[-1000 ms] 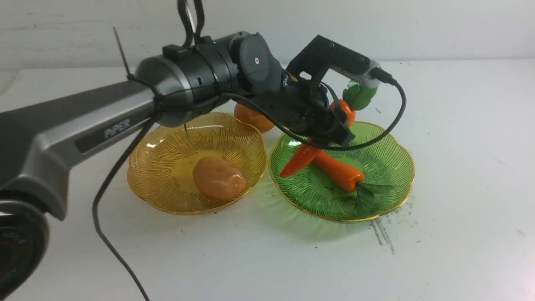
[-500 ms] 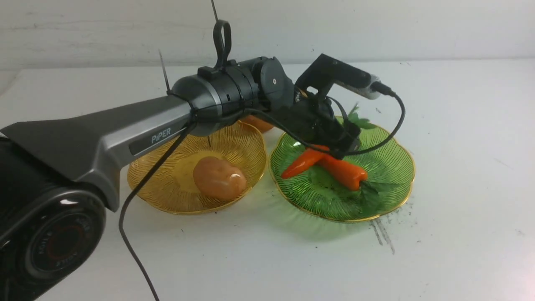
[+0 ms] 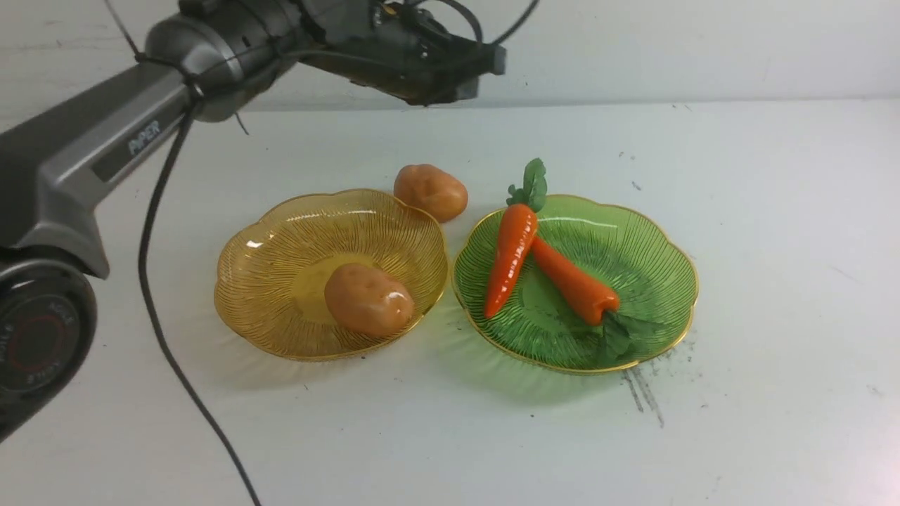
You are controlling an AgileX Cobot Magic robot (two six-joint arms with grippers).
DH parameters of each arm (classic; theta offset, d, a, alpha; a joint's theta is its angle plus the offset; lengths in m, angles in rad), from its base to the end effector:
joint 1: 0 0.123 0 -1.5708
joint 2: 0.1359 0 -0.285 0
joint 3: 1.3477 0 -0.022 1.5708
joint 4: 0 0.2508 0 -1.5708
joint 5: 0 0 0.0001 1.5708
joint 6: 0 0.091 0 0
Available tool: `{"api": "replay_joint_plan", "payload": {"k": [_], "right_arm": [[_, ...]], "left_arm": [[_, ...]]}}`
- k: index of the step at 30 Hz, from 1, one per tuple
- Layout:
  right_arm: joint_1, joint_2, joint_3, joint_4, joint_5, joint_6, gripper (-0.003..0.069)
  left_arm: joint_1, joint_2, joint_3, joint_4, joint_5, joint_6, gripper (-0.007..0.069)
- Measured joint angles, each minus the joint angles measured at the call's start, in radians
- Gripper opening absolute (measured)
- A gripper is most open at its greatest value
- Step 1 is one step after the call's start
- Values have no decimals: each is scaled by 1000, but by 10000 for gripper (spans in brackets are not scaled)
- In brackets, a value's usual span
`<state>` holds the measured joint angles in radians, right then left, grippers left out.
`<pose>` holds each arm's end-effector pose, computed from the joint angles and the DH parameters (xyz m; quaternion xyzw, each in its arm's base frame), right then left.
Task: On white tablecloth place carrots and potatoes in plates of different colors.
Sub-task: 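Put the potatoes from the left side into the left plate with the left gripper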
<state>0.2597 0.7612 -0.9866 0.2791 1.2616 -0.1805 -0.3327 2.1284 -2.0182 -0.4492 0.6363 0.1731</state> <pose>0.0963 0.0503 0.3730 -0.2061 0.9200 0.1510 0.2972 0.4700 -0.1873 0.3079 0.1197 0.8732 -0.2313 0.4120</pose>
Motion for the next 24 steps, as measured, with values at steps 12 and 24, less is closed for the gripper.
{"api": "replay_joint_plan", "payload": {"k": [12, 24], "right_arm": [[0, 0, 0, 0, -1, 2, -4], [0, 0, 0, 2, -18, 1, -4]], "left_arm": [[89, 44, -74, 46, 193, -34, -3], [86, 323, -529, 204, 442, -289, 1]]}}
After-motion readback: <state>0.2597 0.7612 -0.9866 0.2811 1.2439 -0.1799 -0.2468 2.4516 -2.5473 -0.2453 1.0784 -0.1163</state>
